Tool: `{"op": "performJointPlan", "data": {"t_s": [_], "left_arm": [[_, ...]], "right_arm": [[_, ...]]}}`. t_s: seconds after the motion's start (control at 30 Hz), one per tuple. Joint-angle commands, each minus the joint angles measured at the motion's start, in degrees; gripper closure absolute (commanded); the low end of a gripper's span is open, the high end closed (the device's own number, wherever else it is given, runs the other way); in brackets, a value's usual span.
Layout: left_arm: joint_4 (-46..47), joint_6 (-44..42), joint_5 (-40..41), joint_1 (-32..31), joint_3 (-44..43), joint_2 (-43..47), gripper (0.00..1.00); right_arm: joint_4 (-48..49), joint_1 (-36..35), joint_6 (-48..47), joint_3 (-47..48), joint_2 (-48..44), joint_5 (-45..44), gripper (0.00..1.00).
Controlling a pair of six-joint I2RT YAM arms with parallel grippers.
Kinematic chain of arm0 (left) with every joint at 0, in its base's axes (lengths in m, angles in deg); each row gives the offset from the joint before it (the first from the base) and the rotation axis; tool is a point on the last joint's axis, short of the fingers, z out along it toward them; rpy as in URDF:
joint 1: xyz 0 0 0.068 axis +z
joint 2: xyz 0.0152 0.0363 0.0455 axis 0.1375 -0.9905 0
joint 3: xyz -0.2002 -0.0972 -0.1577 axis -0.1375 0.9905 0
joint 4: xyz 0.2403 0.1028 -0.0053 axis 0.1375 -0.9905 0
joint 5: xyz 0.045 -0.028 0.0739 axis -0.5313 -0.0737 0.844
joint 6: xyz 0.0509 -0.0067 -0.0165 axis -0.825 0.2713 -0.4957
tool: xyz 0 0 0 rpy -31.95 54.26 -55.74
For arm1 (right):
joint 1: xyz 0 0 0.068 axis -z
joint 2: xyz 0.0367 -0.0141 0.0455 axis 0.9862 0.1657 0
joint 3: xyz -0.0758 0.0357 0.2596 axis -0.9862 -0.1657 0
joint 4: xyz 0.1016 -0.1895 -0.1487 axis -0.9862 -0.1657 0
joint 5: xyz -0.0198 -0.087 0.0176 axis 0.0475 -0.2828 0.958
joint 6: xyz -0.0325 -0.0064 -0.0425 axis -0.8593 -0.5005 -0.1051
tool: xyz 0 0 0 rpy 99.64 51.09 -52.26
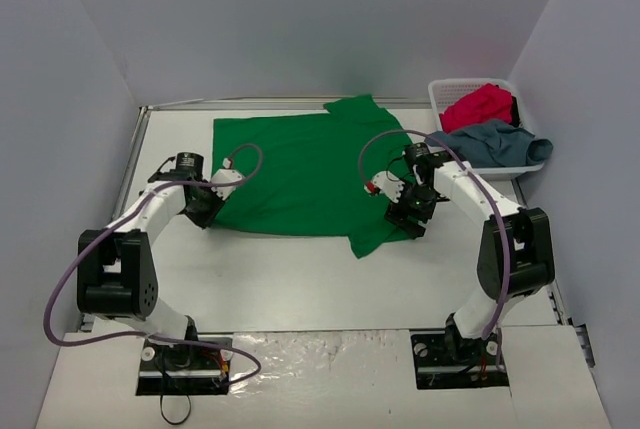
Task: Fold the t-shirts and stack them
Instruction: Grap the side of the flattened tshirt closest away from the robot with both arms
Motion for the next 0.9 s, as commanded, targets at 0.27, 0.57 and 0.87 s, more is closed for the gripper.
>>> {"op": "performJointPlan", "data": {"t_s": [0.27, 0.57, 0.87], "left_arm": [[-1.3, 3.6, 1.0, 3.3, -5.1, -5.1, 0.98], [-1.3, 3.5, 1.1, 3.4, -5.1, -5.5, 0.98], [-0.9, 3.6, 1.0, 3.4, -4.5, -5.9, 0.98]], "right_arm": [[2.7, 6.4, -31.0, -4.8, -5.0, 6.0, 0.35], [3.3, 8.5, -40.1, -2.2, 1.6, 20.1, 0.40], [3.2, 8.2, -42.1, 0.4, 4.6, 25.8, 0.46]]}}
